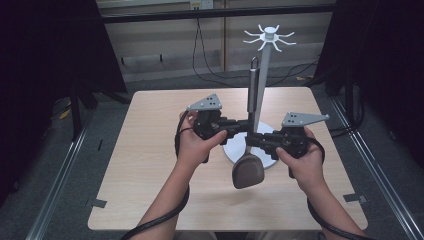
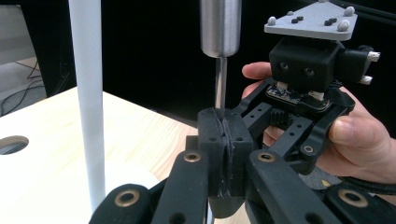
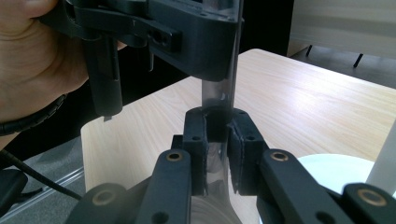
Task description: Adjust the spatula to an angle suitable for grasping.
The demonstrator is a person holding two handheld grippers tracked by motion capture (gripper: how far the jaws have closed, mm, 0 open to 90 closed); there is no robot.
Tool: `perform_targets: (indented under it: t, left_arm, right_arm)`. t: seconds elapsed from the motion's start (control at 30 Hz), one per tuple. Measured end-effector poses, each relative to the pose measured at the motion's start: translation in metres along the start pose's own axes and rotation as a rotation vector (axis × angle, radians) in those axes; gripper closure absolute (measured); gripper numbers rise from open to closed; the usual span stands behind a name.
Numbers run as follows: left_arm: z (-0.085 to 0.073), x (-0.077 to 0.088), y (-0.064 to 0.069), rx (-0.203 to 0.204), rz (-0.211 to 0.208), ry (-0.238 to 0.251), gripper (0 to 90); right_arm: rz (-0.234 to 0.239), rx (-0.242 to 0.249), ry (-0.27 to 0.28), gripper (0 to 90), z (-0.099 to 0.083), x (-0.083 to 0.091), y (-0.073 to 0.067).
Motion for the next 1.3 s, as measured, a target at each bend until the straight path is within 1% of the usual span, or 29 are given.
perform_targets:
  t: [0.03,0.07,0.2,0.3,0.33,0.47,0.63,0.77,0.87,0.9,1.0,1.1,1.13,1.2,1.3]
  left_arm:
    - [0.001,-0.001,0.000,0.004,0.006,0.002,88.7]
    - [0.004,-0.002,0.000,-0.003,-0.001,0.004,88.7]
    - [0.009,-0.004,0.000,0.000,0.002,0.002,88.7]
    - [0.011,-0.005,-0.001,-0.003,0.000,-0.001,88.7]
    - [0.012,-0.006,-0.001,0.002,0.000,0.002,88.6]
    - [0.015,-0.009,-0.002,-0.004,-0.002,-0.007,88.6]
    - [0.015,-0.011,-0.005,0.006,-0.009,-0.002,88.6]
    - [0.015,-0.012,-0.008,-0.003,-0.001,-0.006,88.6]
    - [0.015,-0.013,-0.010,0.005,-0.001,-0.005,88.6]
    - [0.015,-0.013,-0.013,0.010,-0.004,0.000,88.6]
    - [0.014,-0.013,-0.015,0.018,-0.008,0.007,88.6]
    - [0.013,-0.014,-0.017,0.022,-0.002,0.009,88.5]
    - [0.012,-0.015,-0.017,0.029,0.000,0.017,88.3]
    - [0.012,-0.015,-0.018,0.030,-0.001,0.020,88.3]
    - [0.011,-0.016,-0.020,0.029,0.009,0.020,88.0]
  right_arm:
    - [-0.001,-0.001,0.004,79.0,0.001,0.000,0.000]
    - [-0.002,0.002,0.007,79.0,0.002,0.001,0.000]
    - [-0.011,0.006,0.011,79.0,0.007,0.003,0.002]
    - [-0.017,0.007,0.018,78.9,0.009,0.004,0.003]
    - [-0.021,0.008,0.022,78.9,0.010,0.004,0.004]
    - [-0.030,0.004,0.025,78.8,0.011,0.006,0.006]
    - [-0.037,0.001,0.025,78.8,0.012,0.006,0.008]
    - [-0.047,-0.003,0.022,78.7,0.012,0.005,0.011]
    - [-0.051,-0.011,0.025,78.6,0.012,0.003,0.013]
    - [-0.053,-0.013,0.024,78.6,0.012,0.002,0.014]
    - [-0.059,-0.014,0.026,78.6,0.012,0.001,0.015]
    - [-0.066,-0.019,0.020,78.5,0.012,0.000,0.017]
    - [-0.067,-0.021,0.020,78.5,0.011,-0.001,0.018]
    - [-0.068,-0.022,0.025,78.5,0.011,-0.001,0.018]
    - [-0.076,-0.026,0.027,78.5,0.011,-0.002,0.020]
Point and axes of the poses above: each handheld gripper's, and its own axes: x roughly backward along the jaws, z roughly out of its top, y roughly to its right, the point moved 6 cm from there along -x, roughly forward along the jaws, and after that the axes turned 6 degrees about y, right-handed, at the moved point
